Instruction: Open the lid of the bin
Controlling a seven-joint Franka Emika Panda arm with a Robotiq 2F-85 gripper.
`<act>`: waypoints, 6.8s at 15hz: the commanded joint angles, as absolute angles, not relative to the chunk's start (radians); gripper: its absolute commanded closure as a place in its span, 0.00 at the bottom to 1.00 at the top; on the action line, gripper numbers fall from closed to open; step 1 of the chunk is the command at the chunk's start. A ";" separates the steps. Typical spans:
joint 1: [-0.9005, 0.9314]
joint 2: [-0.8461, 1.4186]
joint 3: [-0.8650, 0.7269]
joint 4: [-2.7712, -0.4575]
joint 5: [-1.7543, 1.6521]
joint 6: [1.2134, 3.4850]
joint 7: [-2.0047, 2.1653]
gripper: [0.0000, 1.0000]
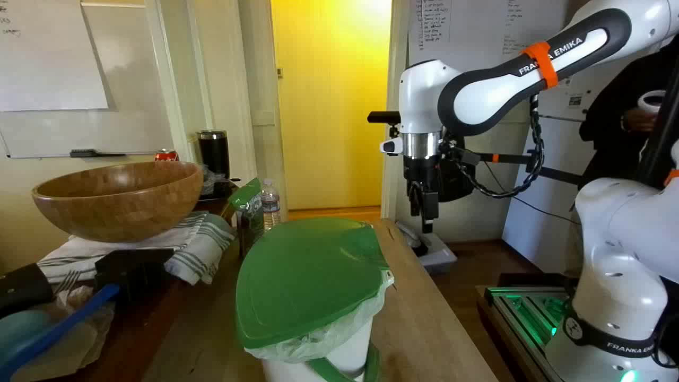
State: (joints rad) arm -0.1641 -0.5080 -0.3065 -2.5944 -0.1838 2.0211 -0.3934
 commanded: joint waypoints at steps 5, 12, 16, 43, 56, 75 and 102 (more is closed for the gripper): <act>-0.174 -0.507 -0.297 -2.594 -0.178 2.020 -0.397 0.00; -0.122 -0.533 -0.230 -2.568 0.000 2.158 -0.241 0.00; -0.101 -0.511 -0.157 -2.510 0.067 2.227 -0.108 0.00; -0.130 -0.242 0.017 -2.100 0.030 2.130 0.538 0.00; -0.071 0.045 0.020 -1.756 -0.065 1.713 0.910 0.00; 0.005 0.349 -0.024 -1.384 -0.056 1.498 1.072 0.00; 0.052 0.759 -0.035 -0.815 0.012 1.120 1.377 0.00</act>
